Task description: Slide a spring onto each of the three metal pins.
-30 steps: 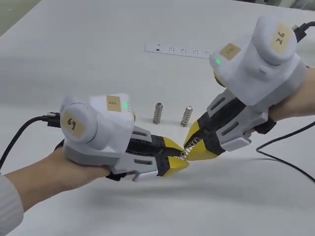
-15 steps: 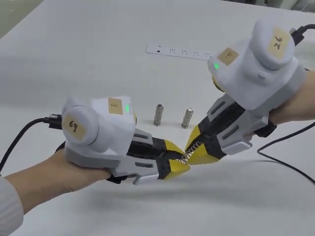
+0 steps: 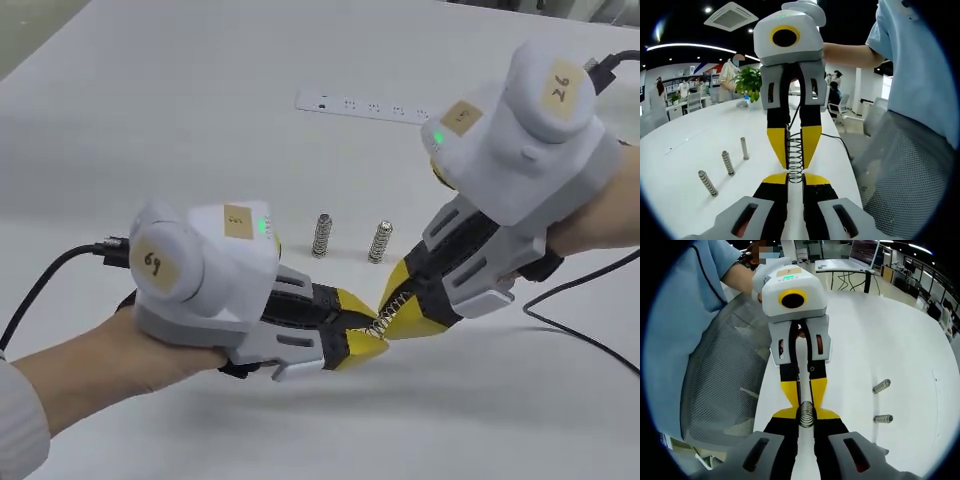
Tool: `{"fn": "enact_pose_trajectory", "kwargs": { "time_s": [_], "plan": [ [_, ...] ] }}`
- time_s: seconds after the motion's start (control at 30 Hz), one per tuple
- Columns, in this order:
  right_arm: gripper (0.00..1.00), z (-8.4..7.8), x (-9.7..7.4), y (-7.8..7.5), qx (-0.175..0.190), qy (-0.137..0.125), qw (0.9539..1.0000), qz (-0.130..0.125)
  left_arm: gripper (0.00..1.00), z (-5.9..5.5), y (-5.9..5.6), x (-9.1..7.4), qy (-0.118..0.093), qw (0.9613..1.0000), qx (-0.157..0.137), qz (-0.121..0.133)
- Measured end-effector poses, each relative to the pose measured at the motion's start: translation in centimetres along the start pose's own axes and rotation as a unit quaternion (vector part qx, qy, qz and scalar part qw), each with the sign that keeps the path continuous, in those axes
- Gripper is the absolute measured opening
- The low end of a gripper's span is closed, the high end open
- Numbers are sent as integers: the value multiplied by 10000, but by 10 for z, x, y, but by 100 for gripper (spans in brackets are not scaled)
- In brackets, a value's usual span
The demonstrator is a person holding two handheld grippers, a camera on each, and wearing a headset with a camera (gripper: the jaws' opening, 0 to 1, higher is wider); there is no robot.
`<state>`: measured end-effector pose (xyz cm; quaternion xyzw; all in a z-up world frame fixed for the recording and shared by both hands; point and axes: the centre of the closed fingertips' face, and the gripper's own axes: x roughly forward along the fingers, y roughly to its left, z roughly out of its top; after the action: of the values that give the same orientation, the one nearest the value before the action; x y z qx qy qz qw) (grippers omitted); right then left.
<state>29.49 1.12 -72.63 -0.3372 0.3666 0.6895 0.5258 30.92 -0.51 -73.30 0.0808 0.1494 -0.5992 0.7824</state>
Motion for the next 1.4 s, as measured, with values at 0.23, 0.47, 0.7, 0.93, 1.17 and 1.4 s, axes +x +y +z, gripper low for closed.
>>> {"fn": "enact_pose_trajectory", "kwargs": {
  "time_s": [0.23,0.47,0.7,0.93,1.17,1.4],
  "plan": [
    [7,-1,-2,-1,20,10,10000,-1,15,-5,-1,1,75,10000,-11,-24],
    [7,-3,-3,-3,36,19,10000,-25,37,-2,-1,4,-11,10000,-52,-35],
    [7,-6,-6,-6,98,10,9999,-61,67,1,-2,7,-107,9999,-94,-32],
    [7,-10,-11,-13,181,17,9998,-128,82,-3,-3,8,-66,9999,-129,-40],
    [7,-18,-24,-27,285,29,9991,-297,86,-5,-1,6,-52,9999,-138,37],
    [7,-31,-36,-40,412,102,9981,-450,91,-9,7,0,-7,9996,-180,224]
  ]
}}
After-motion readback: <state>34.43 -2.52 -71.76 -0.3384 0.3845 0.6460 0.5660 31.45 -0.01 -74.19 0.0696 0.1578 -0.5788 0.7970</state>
